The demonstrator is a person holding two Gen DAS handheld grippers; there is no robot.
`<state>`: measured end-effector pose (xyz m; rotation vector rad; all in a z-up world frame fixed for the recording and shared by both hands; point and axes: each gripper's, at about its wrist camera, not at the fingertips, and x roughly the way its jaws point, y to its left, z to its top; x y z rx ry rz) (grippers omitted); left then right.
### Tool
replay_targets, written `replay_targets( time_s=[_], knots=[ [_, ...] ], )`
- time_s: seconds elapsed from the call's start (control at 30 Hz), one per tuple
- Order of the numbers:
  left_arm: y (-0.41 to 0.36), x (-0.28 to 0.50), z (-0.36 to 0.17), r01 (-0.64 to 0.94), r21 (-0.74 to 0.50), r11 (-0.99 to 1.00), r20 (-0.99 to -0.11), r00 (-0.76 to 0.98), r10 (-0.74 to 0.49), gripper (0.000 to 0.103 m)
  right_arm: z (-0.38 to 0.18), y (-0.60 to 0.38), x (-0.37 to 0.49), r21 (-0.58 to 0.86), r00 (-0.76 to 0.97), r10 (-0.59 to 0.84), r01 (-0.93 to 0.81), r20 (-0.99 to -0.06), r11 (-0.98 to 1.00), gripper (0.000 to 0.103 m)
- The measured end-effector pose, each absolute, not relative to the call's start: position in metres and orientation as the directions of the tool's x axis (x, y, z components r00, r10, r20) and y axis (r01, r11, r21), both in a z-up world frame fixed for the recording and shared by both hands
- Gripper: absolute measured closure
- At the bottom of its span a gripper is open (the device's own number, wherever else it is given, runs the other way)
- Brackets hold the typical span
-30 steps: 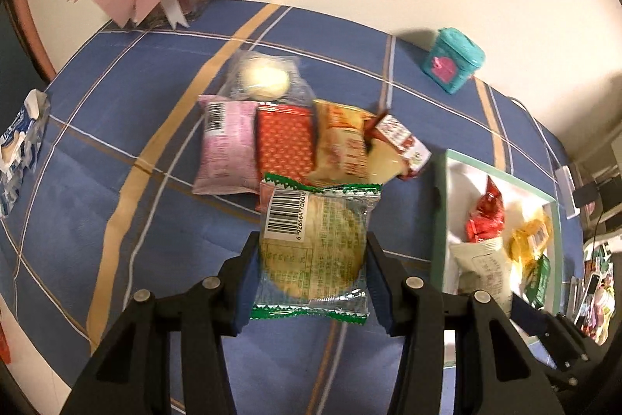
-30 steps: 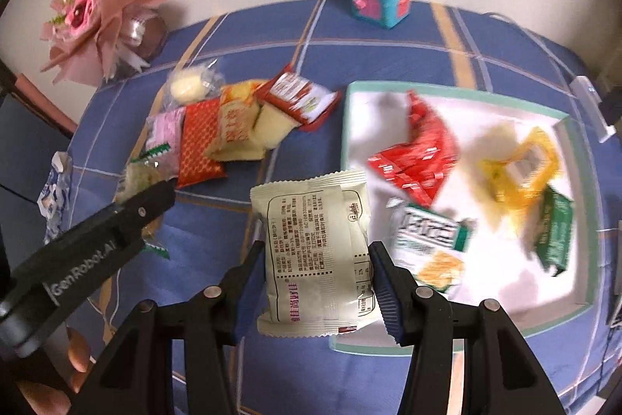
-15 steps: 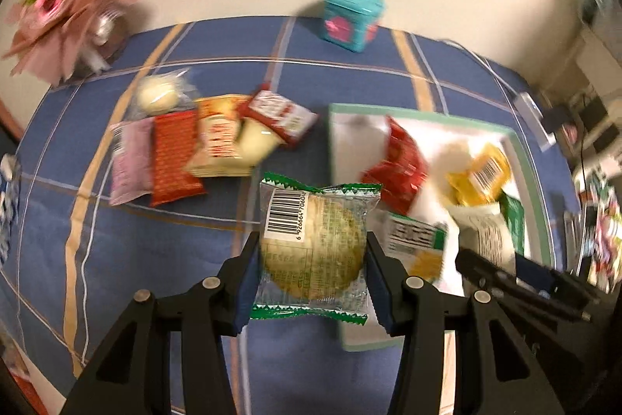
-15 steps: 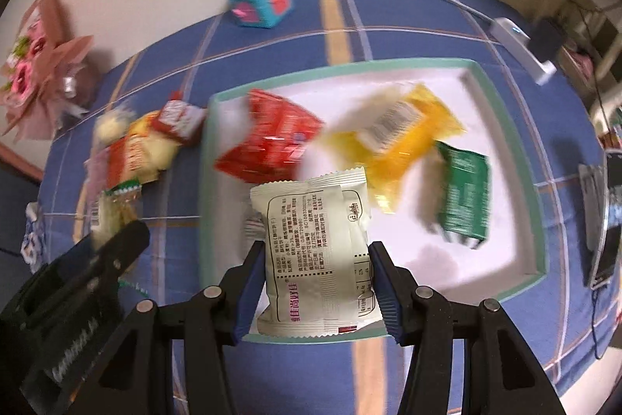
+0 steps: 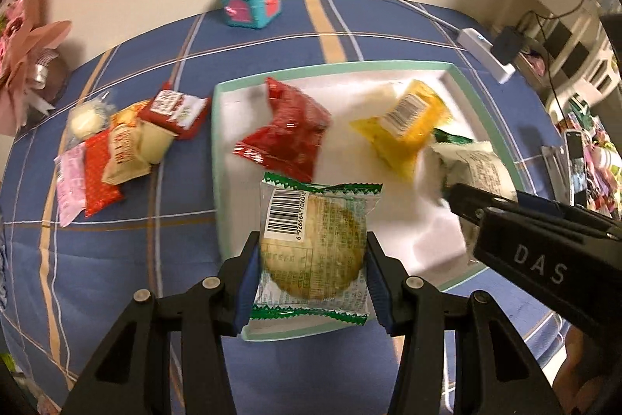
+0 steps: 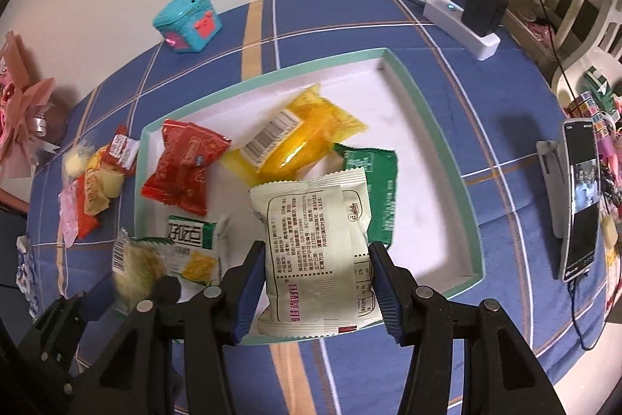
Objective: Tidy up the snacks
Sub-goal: 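Lift both held packs and carry them over the white tray, then lower both packs into the tray and open both tools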
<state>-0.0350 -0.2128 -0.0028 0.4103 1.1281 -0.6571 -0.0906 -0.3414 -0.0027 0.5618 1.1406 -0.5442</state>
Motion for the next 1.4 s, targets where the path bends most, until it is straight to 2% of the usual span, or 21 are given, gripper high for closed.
replay_targets(
  time_s=[0.63, 1.07, 1.17, 1.23, 1.37, 1.4],
  knots=[
    [-0.242, -0.048, -0.04, 0.712, 0.029, 0.702, -0.936, 0.266, -0.232, 0.051, -0.028, -0.351, -0.094, 0.171, 0.307, -0.055, 0.659, -0.95, 0.733, 0.047],
    [-0.246, -0.045, -0.044, 0.715, 0.065, 0.696, -0.921, 0.311, -0.234, 0.05, -0.042, -0.357, -0.089, 0.173, 0.279, -0.024, 0.658, -0.96, 0.733, 0.047],
    [-0.246, -0.044, -0.045, 0.715, 0.057, 0.697, -0.923, 0.303, -0.235, 0.042, -0.039, -0.357, -0.087, 0.164, 0.28, -0.035, 0.655, -0.959, 0.738, 0.046],
    [-0.245, -0.042, -0.046, 0.711, 0.053, 0.701, -0.926, 0.298, -0.232, 0.033, -0.038, -0.356, -0.086, 0.16, 0.278, -0.038, 0.654, -0.96, 0.739, 0.044],
    [-0.243, -0.041, -0.045, 0.705, 0.046, 0.708, -0.928, 0.293, -0.232, 0.024, -0.037, -0.355, -0.083, 0.142, 0.265, -0.049, 0.653, -0.963, 0.744, 0.037],
    [-0.243, -0.041, -0.044, 0.704, 0.041, 0.709, -0.927, 0.291, -0.236, 0.019, -0.035, -0.354, -0.083, 0.137, 0.265, -0.056, 0.654, -0.963, 0.744, 0.034]
  ],
)
